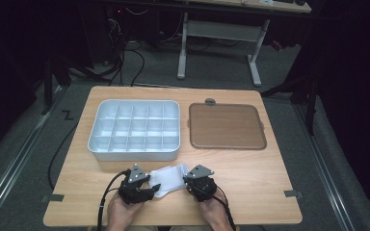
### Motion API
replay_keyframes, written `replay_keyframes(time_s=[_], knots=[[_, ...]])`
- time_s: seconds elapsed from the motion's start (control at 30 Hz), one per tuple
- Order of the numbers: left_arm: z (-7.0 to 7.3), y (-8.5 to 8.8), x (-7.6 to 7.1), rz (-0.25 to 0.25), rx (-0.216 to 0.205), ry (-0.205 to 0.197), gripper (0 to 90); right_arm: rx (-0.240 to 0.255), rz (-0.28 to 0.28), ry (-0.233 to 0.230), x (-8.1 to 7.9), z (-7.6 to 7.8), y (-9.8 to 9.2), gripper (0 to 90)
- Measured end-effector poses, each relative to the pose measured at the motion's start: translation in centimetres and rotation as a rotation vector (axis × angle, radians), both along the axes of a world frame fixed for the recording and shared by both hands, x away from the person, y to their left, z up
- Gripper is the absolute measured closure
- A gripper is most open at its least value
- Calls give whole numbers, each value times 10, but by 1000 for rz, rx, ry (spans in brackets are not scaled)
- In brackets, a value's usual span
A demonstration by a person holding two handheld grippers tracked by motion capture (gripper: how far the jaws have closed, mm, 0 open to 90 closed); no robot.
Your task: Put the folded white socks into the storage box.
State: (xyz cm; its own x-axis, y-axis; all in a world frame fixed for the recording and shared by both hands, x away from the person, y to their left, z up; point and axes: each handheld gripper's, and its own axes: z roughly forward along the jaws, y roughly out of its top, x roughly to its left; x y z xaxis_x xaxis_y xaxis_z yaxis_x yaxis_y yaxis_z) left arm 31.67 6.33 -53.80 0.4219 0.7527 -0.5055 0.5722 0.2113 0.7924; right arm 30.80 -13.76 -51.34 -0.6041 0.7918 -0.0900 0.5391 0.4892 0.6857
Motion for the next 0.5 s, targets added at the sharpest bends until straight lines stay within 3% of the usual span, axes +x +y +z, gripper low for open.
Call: replay_keyframes(time_s=[0.13, 0.3, 0.5], knots=[[-1, 1, 2, -5, -7, -1, 469, 16, -7, 8, -1, -3, -3, 846], [1, 0, 8, -17, 22, 12, 474, 27, -9, 5, -4, -5, -5, 844], [1, 0, 14, -9, 25, 21, 472, 41, -9, -1, -7, -7, -6, 838]])
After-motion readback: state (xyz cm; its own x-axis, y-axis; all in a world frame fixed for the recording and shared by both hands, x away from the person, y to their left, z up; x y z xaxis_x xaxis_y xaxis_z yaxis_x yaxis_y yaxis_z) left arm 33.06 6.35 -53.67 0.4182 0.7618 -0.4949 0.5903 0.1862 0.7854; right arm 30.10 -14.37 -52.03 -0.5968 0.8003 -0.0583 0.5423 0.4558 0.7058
